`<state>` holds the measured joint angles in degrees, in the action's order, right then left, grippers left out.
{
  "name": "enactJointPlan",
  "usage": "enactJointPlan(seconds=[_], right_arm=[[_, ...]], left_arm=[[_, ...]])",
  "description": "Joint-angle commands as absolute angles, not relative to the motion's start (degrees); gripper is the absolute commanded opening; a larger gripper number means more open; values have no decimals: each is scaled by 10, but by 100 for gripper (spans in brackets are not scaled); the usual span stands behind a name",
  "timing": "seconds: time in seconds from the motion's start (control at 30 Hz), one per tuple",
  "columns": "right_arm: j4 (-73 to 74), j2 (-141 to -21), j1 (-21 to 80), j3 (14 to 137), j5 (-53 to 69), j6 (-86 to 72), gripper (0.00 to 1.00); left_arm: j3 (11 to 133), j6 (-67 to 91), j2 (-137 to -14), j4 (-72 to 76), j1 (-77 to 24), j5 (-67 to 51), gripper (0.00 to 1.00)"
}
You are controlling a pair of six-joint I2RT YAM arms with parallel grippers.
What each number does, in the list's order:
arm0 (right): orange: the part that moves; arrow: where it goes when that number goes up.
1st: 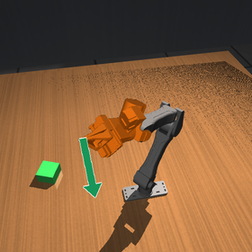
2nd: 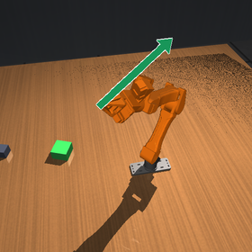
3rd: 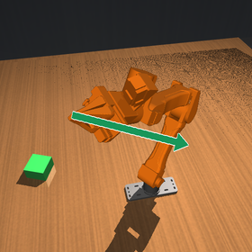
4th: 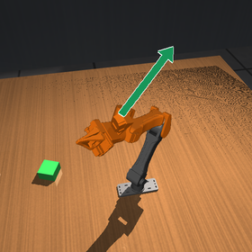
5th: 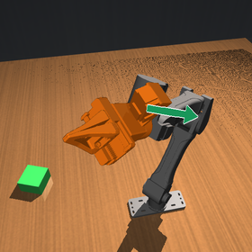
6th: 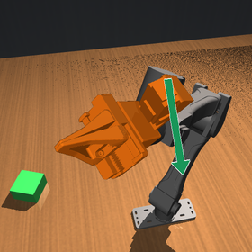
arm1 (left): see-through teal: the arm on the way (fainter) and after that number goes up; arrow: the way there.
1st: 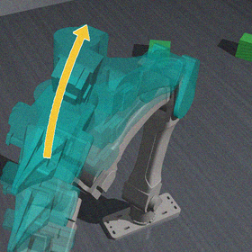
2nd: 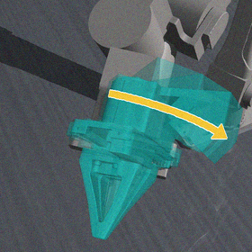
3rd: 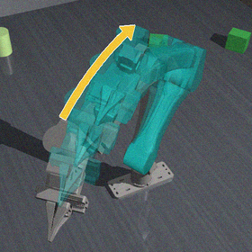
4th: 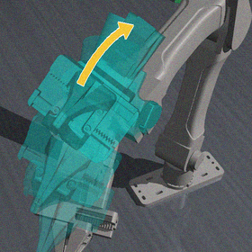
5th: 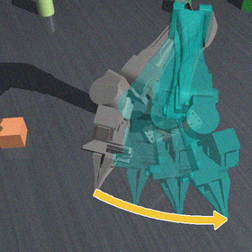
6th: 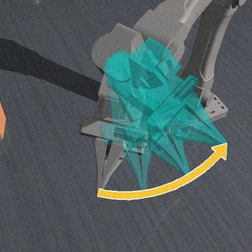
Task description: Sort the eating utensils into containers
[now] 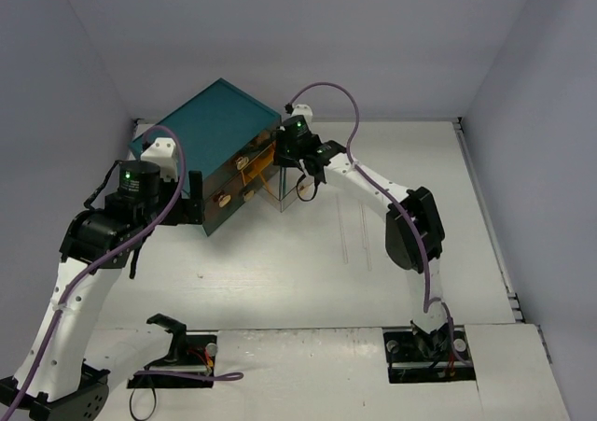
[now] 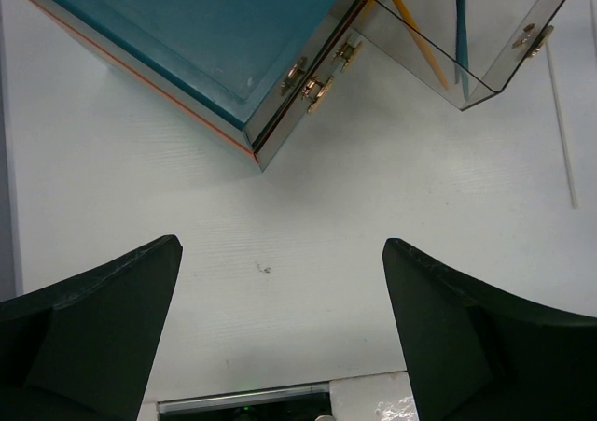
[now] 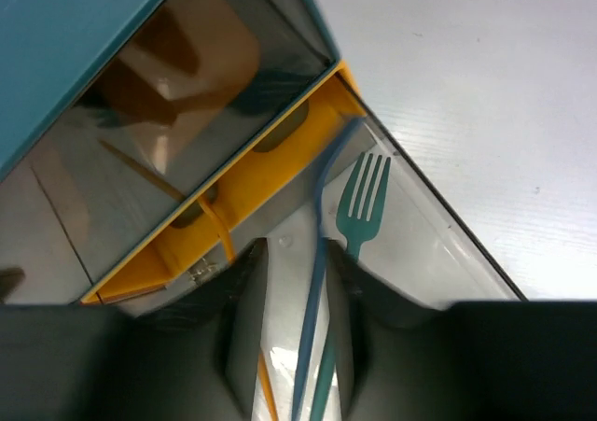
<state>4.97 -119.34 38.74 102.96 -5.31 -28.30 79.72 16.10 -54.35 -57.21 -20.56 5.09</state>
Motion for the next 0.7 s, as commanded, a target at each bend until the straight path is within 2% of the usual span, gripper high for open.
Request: enactJointPlan(seconds=[0.0, 0.23, 0.33, 0.47, 0.57, 0.67], right_arm=[[6, -1102, 399, 1003, -95, -265, 39], [10, -951, 381, 883, -146, -214, 62], [18, -874, 346, 819, -146, -223, 70], [35, -787, 284, 733, -145, -221, 76], [60, -717, 245, 674, -160, -211, 89], [85, -671, 223, 641, -172, -199, 98]], left_arm=[[815, 172, -556, -552, -203, 18, 88], [876, 176, -629, -537, -217, -46, 88], [907, 179, -670, -523, -262, -36, 88], [956, 185, -757, -498, -350, -1, 88], [986, 200, -820, -475, -391, 4, 88], [1008, 203, -882, -451, -416, 6, 88]])
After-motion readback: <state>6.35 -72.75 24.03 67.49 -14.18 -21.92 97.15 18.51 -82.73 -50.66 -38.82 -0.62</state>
